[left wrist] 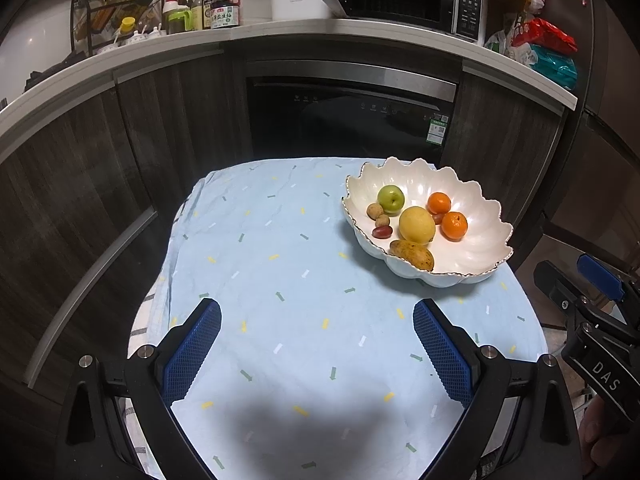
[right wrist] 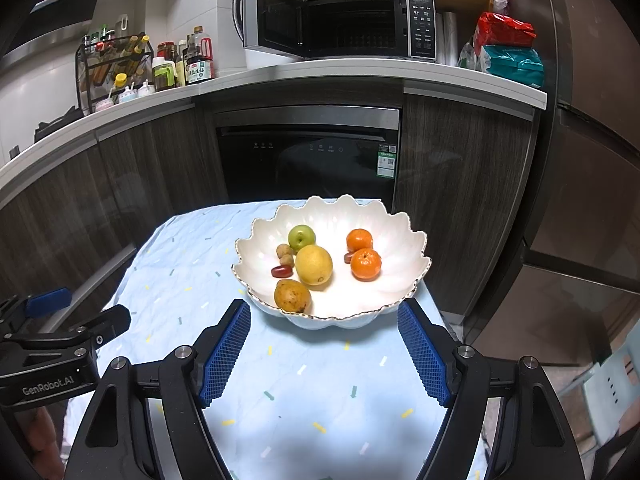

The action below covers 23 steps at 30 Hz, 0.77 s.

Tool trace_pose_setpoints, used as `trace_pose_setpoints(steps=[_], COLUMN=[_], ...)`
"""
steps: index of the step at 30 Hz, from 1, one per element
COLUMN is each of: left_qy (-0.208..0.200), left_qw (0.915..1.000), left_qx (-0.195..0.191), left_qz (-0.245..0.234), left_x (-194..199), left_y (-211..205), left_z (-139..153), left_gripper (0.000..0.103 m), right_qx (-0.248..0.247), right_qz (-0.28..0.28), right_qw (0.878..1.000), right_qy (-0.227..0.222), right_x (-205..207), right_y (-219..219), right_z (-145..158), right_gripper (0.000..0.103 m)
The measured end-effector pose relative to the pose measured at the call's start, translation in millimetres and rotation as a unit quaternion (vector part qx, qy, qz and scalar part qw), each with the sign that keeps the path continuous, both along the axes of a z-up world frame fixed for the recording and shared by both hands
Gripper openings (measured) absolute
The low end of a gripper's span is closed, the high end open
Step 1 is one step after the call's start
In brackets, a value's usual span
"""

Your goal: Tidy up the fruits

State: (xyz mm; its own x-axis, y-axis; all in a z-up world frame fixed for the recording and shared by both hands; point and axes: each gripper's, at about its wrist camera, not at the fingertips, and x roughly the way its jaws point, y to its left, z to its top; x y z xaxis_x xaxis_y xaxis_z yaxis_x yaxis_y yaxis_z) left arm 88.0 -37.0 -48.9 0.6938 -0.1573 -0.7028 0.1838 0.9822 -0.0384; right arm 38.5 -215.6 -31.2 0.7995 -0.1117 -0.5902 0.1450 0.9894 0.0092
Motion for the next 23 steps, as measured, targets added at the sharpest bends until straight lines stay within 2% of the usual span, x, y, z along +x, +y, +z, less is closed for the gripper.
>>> trace_pose_setpoints(steps=[23], left_qy=[-0.001], left_qw=[1.0000], left_qx=[-0.004], left_qz=[0.003], left_x=[-0.7], left_y=[-0.3], left_z=[0.4], left_gripper=[0.098], right_qx=[0.001], right_qz=[-0.001], right_qw=[1.000], right_qy=[0.001], right_x=[-0.4], right_y=[-0.4], right_z=[-0.3], right_gripper=[0.077])
